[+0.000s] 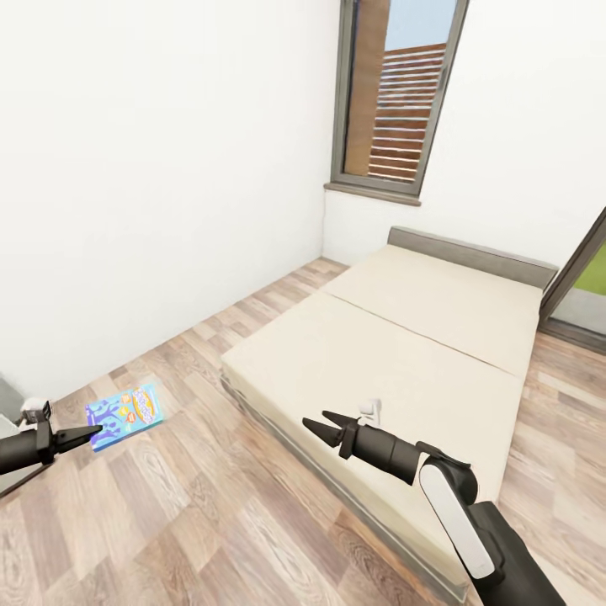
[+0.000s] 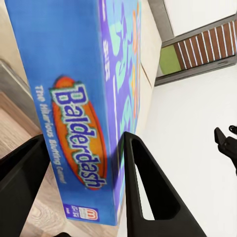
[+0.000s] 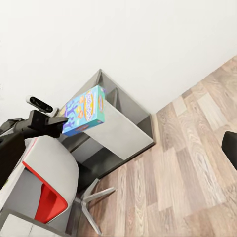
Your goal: Put all the toys in the child's room - the three board games (two on the bed and one on the table), the two jigsaw puzzles on the table, and the tennis ball on the table - inside the toy box on the table in the child's room.
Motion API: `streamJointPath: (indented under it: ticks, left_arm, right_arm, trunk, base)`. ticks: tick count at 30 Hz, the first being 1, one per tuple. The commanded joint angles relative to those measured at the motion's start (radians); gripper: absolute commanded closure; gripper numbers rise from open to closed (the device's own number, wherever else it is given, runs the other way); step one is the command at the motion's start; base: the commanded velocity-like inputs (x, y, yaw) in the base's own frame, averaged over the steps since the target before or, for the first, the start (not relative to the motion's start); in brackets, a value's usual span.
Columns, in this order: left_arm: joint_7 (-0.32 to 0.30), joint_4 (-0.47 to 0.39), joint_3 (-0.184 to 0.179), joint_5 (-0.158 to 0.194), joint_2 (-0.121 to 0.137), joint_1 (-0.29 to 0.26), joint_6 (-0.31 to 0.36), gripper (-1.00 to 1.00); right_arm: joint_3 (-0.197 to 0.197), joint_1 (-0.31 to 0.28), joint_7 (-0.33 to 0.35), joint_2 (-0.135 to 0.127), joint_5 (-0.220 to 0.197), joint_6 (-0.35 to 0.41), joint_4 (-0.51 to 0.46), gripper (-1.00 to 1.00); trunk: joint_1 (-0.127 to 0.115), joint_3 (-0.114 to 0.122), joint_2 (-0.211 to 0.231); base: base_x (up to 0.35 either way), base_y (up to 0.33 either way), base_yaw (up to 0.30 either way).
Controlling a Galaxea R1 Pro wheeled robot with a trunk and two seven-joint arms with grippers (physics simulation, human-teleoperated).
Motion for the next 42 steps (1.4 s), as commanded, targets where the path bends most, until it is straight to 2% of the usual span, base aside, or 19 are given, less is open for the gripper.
streamJointPath:
  ticks: [1, 15, 22, 27, 30, 42]
  left_arm:
    - [-0.004, 0.0, 0.001, -0.001, 0.0, -0.001, 0.01, 1.0]
    - [-0.004, -0.001, 0.002, 0.001, 0.0, -0.001, 0.012, 1.0]
    - [-0.004, -0.001, 0.001, 0.001, 0.0, -0.001, 0.011, 1.0]
    - [-0.004, -0.001, 0.002, 0.001, 0.001, -0.001, 0.012, 1.0]
    - [-0.004, 0.0, 0.003, 0.001, 0.001, -0.001, 0.012, 1.0]
    - [-0.004, 0.0, 0.002, 0.001, 0.001, -0.001, 0.01, 1.0]
  right_arm:
    - [0.0, -0.001, -0.002, 0.0, -0.008, 0.007, -0.001, -1.0]
    - [0.002, -0.001, -0.002, 0.004, -0.007, 0.01, -0.002, -1.0]
    - [0.003, -0.001, -0.013, 0.006, -0.005, 0.012, -0.001, -1.0]
    - [0.052, -0.001, -0.08, 0.006, -0.005, 0.013, -0.001, -1.0]
    - [0.066, -0.002, -0.115, 0.006, -0.005, 0.013, -0.002, -1.0]
    - [0.078, -0.002, -0.163, 0.006, -0.005, 0.015, -0.003, -1.0]
  trunk:
    - [0.0, 0.001, -0.001]
    - [-0.05, 0.062, 0.09]
    - [-0.05, 0.072, 0.09]
    - [-0.05, 0.077, 0.09]
    - [-0.05, 0.078, 0.09]
    - [-0.05, 0.09, 0.09]
  base:
    - [0.0, 0.001, 0.164]
    - [0.0, 0.0, 0.164]
    - [0.0, 0.0, 0.164]
    - [0.071, 0.029, 0.131]
    - [0.21, 0.124, 0.039]
    - [0.226, 0.216, 0.162]
